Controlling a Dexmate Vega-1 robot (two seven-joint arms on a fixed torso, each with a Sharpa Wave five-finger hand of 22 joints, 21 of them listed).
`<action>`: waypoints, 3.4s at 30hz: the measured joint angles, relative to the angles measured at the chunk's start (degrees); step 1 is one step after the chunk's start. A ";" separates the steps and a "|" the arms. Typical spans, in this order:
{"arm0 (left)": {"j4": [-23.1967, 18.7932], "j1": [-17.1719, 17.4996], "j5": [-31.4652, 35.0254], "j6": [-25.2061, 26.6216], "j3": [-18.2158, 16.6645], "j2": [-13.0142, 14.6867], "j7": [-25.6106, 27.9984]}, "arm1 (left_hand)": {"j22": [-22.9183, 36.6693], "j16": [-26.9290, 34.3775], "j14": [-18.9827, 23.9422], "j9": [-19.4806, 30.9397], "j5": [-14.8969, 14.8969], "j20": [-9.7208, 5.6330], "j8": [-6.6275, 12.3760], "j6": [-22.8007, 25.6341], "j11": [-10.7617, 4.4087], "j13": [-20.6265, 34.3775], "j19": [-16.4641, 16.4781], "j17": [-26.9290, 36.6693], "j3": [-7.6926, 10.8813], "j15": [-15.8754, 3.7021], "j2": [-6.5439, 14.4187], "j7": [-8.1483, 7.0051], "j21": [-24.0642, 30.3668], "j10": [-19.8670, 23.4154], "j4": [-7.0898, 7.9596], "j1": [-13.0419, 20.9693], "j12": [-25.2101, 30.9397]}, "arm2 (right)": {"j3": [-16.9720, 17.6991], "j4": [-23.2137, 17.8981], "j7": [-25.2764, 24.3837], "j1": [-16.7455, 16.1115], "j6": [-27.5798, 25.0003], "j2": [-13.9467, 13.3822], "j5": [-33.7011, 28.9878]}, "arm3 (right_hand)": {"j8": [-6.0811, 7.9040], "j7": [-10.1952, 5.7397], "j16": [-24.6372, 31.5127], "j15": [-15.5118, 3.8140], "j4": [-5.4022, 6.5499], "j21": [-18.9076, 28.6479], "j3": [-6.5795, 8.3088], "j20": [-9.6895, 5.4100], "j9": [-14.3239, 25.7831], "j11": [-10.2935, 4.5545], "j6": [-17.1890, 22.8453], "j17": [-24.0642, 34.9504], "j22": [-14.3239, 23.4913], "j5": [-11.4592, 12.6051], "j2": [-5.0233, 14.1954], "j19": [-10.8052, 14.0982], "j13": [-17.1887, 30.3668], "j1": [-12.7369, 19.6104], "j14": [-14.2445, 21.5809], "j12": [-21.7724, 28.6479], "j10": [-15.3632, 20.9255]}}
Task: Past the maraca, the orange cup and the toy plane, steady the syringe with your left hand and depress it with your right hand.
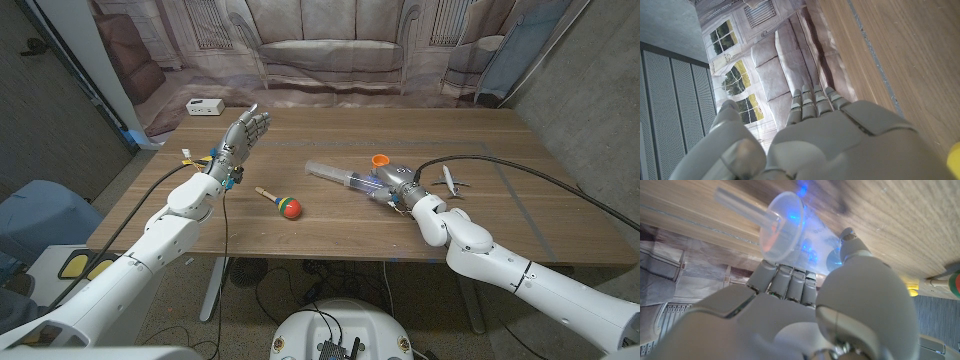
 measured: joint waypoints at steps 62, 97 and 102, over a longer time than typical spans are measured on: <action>-3.09 -2.52 2.98 1.27 1.48 0.33 0.49 | 0.00 0.00 0.52 0.00 0.00 0.51 0.00 0.00 0.00 0.00 -0.09 0.00 0.00 0.11 0.30 0.00 0.00 0.00 0.00 0.31 0.00 | 14.89 4.55 -14.44 -7.70 24.51 2.09 28.65 | -3.18 -0.52 -0.68 0.73 0.66 4.38 -0.66 -0.39 0.32 0.20 2.07 1.20 0.52 0.25 0.01 -0.24 0.29 -0.02 1.92 -1.16 1.23; -4.85 -6.01 6.67 0.87 4.03 -0.18 0.30 | -0.01 -0.22 0.52 0.00 0.00 -0.31 -0.23 -0.23 -0.51 0.00 0.09 0.00 -0.24 0.11 0.30 -0.23 0.00 -0.50 -0.24 0.31 -0.51 | 16.83 7.15 -14.91 -8.04 33.34 3.87 32.31 | -4.03 -0.41 -1.55 0.70 0.66 5.78 -0.66 0.01 0.31 0.23 2.60 1.99 0.51 0.27 0.01 -1.08 0.28 -0.02 1.93 -2.03 1.41; -4.71 -6.61 8.47 0.87 4.56 -0.46 -0.02 | -0.14 -0.45 -0.02 0.00 0.00 -0.62 -0.23 0.52 -0.86 0.00 -0.21 0.00 -0.24 -0.43 0.30 -0.97 0.00 -0.87 -0.24 0.31 -0.72 | 17.52 6.93 -14.71 -8.47 34.00 4.09 32.75 | -4.19 -0.20 -1.55 0.70 0.66 6.00 -0.66 0.00 0.32 0.23 2.82 1.99 0.51 0.27 0.01 -1.07 0.28 -0.02 1.94 -2.06 1.41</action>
